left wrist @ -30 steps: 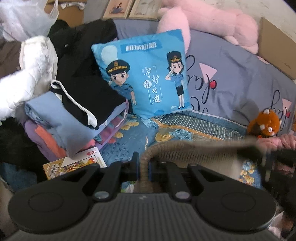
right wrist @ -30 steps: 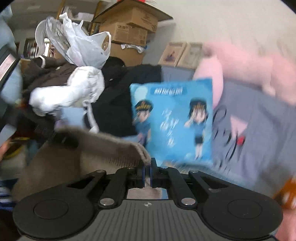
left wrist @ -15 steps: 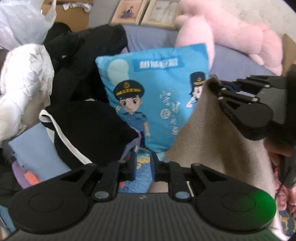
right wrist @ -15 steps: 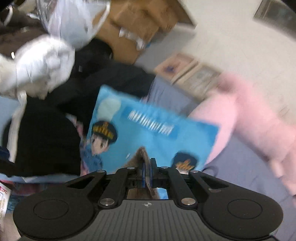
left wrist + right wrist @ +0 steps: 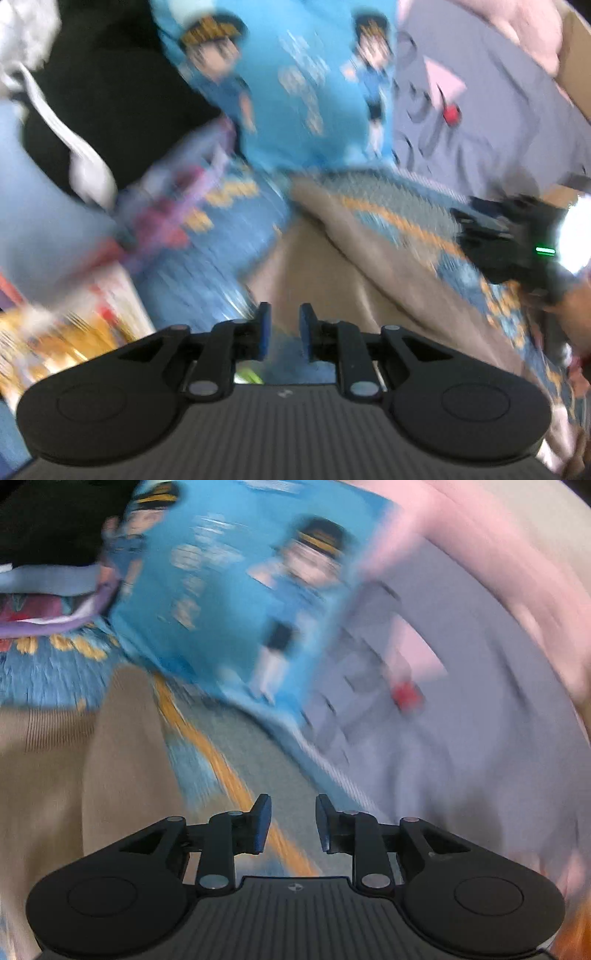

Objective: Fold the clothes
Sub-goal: 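Spread the taupe garment flat on the quilt with both grippers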

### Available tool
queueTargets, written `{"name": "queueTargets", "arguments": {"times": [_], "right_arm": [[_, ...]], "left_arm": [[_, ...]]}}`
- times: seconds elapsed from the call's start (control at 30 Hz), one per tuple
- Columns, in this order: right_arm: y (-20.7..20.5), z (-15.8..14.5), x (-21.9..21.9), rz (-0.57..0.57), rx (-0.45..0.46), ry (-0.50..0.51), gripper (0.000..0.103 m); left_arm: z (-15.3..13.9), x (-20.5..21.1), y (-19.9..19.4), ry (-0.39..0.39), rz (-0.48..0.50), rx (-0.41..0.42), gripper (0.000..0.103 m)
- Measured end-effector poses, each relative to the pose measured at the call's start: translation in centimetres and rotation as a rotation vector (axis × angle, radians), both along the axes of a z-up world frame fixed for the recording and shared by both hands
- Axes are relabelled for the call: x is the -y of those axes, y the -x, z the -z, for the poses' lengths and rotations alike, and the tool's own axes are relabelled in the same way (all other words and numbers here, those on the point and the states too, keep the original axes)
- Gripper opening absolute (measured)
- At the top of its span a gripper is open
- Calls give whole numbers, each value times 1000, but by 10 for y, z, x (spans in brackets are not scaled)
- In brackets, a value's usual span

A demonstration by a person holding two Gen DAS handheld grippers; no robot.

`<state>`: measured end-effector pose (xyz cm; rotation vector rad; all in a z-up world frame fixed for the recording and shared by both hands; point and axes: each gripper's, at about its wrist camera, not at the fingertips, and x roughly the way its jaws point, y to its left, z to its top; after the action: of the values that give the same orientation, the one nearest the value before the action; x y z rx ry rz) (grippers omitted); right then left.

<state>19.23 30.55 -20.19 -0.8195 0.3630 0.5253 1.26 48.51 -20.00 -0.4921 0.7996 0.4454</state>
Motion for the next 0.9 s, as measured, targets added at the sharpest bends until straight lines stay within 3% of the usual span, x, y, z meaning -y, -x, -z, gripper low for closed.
{"name": "queueTargets", "arguments": {"times": [0.1,0.27,0.33,0.53,0.63,0.7,0.83,0.9], "right_arm": [[35,11,86,77,-21,-25,30],[117,28,185,46,-117,-51,32],[135,32,210,56,-168,-84,32],[121,51,221,117,-197,-92,34],[114,52,219,41,-199,-64,34],[111,51,217,-20,-198,-41,39],[104,52,220,-107,-204,12,54],[99,58,223,-141,-264,53,51]], "left_arm": [[27,35,-16,18,70,-49,21],[56,89,-35,66,165,-82,29],[62,108,-43,89,200,-87,42],[71,154,-64,145,273,-104,47],[73,168,-75,129,286,-142,48],[73,175,-79,113,289,-158,48],[72,184,-84,90,296,-175,59],[72,186,-87,82,295,-184,59]]}}
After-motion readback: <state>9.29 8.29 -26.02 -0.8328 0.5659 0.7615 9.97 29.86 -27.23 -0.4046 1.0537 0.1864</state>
